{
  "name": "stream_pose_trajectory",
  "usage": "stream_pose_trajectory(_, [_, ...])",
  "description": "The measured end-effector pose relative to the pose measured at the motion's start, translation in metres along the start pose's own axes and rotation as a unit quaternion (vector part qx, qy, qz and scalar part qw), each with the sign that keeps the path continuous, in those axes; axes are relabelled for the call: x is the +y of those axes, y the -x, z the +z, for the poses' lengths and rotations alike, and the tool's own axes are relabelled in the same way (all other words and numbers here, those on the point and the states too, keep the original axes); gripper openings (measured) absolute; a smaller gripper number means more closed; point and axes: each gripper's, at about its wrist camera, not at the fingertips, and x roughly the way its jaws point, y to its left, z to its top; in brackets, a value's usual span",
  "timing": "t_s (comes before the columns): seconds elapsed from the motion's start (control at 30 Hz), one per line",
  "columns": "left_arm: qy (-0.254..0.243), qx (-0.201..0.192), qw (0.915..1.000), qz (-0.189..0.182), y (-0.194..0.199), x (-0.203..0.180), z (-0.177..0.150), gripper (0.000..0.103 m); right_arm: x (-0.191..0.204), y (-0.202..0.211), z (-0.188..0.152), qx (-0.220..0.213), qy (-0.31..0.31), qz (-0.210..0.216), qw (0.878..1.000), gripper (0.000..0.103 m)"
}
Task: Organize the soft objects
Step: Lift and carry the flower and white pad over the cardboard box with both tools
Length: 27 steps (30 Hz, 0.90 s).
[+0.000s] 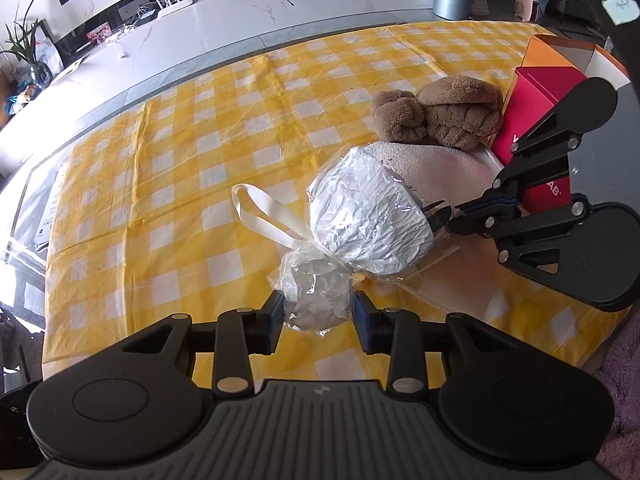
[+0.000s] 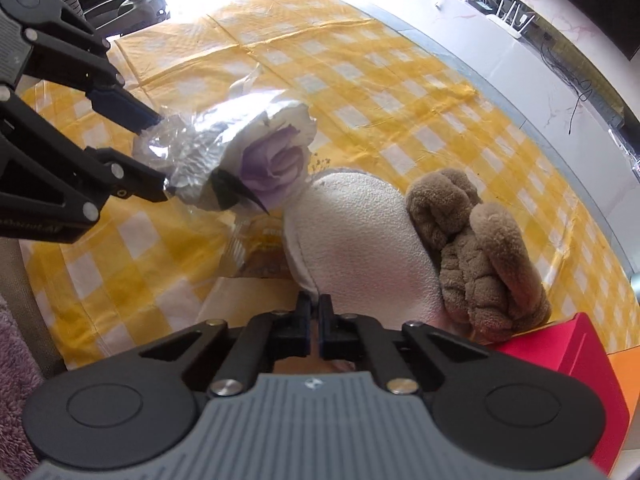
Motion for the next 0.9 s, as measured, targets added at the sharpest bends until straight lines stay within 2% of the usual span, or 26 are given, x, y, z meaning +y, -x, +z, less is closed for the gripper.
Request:
stream_pose_trajectory(0.17, [0.023,-0.004,0.9997,0.004,0.012,0.003,-0.001,0.041,-0.002,0.032,0.004,-0.023,0.002,-0.022,0.999,0.000])
stream_pose_trajectory(0.33, [0.042,-0.002,0.9991,-0.003,0.020,0.001,-0.004,0.041,-0.010,0.069,0.007,-0.050,-0.020,-0.021,0.998,0.000])
stream_pose_trajectory(0.57, [0.031,-0.010,0.9995,0.000,0.039,-0.015,-0.003,0.041,-0.012,0.121,-0.004,-0.072,-0.061,0.014,0.995,0.000])
stream_pose_trajectory(0.67, [0.022,-0.006,0.9997,-0.003,0.047,-0.027,-0.008,0.041,-0.016,0.140,-0.020,-0.073,-0.106,0.049,0.990,0.000])
stream_pose_trajectory(0.8, [-0.002,-0.004,0.9999,-0.016,0.055,-0.048,-0.017,0.041,-0.021,0.150,-0.060,-0.062,-0.175,0.096,0.978,0.000])
stream_pose_trajectory(0.9, [-0.011,0.001,0.9996,-0.025,0.054,-0.063,-0.020,0.041,-0.024,0.144,-0.097,-0.038,-0.217,0.104,0.970,0.000])
